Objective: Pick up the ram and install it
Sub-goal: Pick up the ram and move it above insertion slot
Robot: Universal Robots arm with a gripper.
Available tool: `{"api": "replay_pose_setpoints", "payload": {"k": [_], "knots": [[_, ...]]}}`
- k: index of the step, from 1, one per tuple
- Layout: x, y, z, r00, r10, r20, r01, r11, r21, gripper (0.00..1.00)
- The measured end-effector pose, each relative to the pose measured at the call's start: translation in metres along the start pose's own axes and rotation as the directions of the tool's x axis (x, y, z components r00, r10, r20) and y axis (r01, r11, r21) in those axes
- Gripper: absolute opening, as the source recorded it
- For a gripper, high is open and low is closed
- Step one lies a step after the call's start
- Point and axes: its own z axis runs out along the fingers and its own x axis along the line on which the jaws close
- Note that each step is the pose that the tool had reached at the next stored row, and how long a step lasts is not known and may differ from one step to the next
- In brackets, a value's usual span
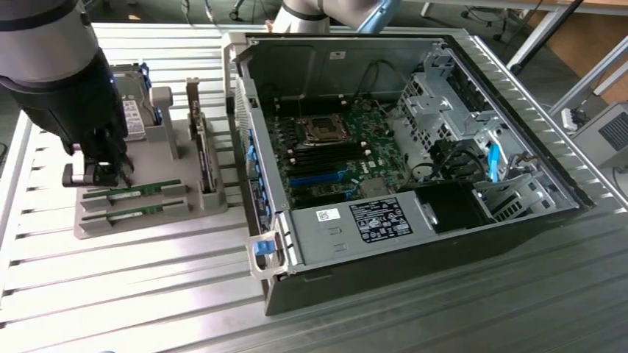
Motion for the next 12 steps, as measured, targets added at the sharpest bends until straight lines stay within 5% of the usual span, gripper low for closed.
{"api": "replay_pose_setpoints", "payload": {"k": [3,12], "knots": [[0.000,-0.0009,-0.0331,1.0000,0.000,-0.0001,0.000,1.0000,-0.0002,0.29],[0.000,-0.0008,-0.0312,1.0000,0.000,0.0001,0.000,1.0000,-0.0003,0.29]]}}
